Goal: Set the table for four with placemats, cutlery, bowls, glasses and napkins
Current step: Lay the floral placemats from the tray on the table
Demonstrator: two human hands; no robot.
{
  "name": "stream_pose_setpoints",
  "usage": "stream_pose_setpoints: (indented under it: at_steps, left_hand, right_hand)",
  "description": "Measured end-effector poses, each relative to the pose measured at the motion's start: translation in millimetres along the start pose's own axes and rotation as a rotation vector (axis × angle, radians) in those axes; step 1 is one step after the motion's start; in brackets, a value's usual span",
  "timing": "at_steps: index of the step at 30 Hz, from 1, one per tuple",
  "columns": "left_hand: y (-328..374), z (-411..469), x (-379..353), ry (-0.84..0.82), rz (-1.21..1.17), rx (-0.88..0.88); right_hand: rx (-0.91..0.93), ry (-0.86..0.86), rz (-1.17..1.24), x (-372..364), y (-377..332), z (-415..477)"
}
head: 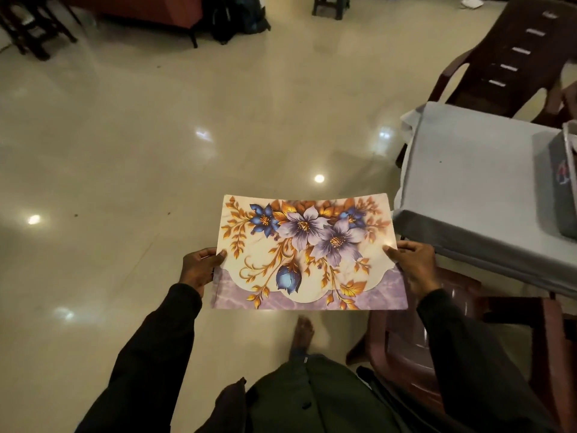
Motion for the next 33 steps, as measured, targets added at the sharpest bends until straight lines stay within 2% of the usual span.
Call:
stream_pose_setpoints:
  at_steps: [5, 17, 27, 33]
  left_hand:
    - [65.7, 66.1, -72.9, -0.107, 0.074, -0.022]
    - [180.8, 200.1, -256.1, -0.388, 0.288, -0.078]
    - [286.3, 281.8, -419.4, -0.695, 0.535, -0.157]
    - [305.3, 298.4, -509.9, -0.822, 0.649, -0.159]
  right_hand:
    - [-0.033, 0.119, 0.038, 7.6, -26.7, 59.8]
    - [-0.138, 0.452, 0.134, 35.2, -37.6, 148.6]
    - [-0.243, 0.824, 0.275, 24.3, -38.4, 170.4]
    - [-0.308, 0.983, 0.308, 26.3, -36.1, 177.6]
Point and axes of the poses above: each hand's wrist, its own z-axis towards the middle knuckle, its own x-axis out of the back of the hand, y = z × x, the point moved 5 cm from there along z, towards the middle knuckle, and after that the axes turned 5 degrees about y, right-handed, at the moved point
